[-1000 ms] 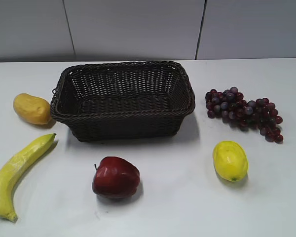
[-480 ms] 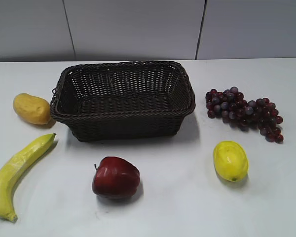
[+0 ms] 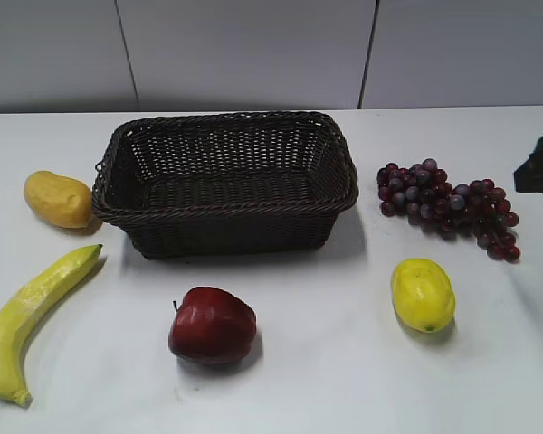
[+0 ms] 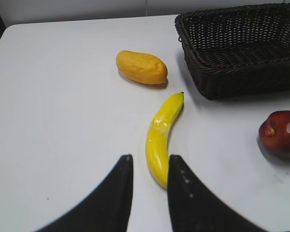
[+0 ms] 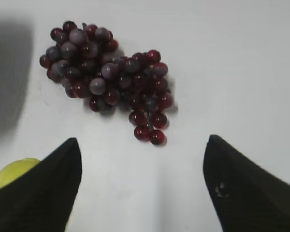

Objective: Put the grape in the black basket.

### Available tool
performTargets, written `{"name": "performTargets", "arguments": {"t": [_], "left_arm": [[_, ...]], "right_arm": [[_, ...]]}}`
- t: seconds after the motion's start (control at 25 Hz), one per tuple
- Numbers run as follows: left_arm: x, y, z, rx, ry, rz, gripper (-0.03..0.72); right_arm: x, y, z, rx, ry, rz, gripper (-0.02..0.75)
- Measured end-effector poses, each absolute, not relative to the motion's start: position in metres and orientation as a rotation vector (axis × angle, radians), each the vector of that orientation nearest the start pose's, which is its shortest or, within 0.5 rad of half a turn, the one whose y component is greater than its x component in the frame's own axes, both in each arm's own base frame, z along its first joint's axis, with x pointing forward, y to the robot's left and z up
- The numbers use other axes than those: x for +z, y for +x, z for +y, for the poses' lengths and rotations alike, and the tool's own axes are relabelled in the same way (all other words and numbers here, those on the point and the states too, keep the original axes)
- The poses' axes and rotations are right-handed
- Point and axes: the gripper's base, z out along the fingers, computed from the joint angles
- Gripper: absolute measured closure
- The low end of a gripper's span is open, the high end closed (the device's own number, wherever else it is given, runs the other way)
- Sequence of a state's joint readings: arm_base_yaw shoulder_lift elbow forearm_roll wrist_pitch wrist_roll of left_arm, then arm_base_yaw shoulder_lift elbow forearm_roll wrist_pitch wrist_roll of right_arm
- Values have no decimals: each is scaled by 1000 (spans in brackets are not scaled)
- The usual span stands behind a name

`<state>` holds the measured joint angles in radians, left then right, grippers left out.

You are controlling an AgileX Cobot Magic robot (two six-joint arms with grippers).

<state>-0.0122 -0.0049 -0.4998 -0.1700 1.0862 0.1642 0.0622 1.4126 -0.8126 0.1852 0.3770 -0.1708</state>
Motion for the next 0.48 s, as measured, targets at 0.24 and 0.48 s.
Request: {"name": "performTargets", "arguments": {"t": [0.24, 0.48], "left_arm": [[276, -8, -14, -111, 191, 2046, 460], [276, -8, -14, -110, 191, 2046, 460]], "right_arm": [[214, 341, 51, 123, -315, 2559, 89], [192, 388, 82, 130, -446, 2556, 89]]}}
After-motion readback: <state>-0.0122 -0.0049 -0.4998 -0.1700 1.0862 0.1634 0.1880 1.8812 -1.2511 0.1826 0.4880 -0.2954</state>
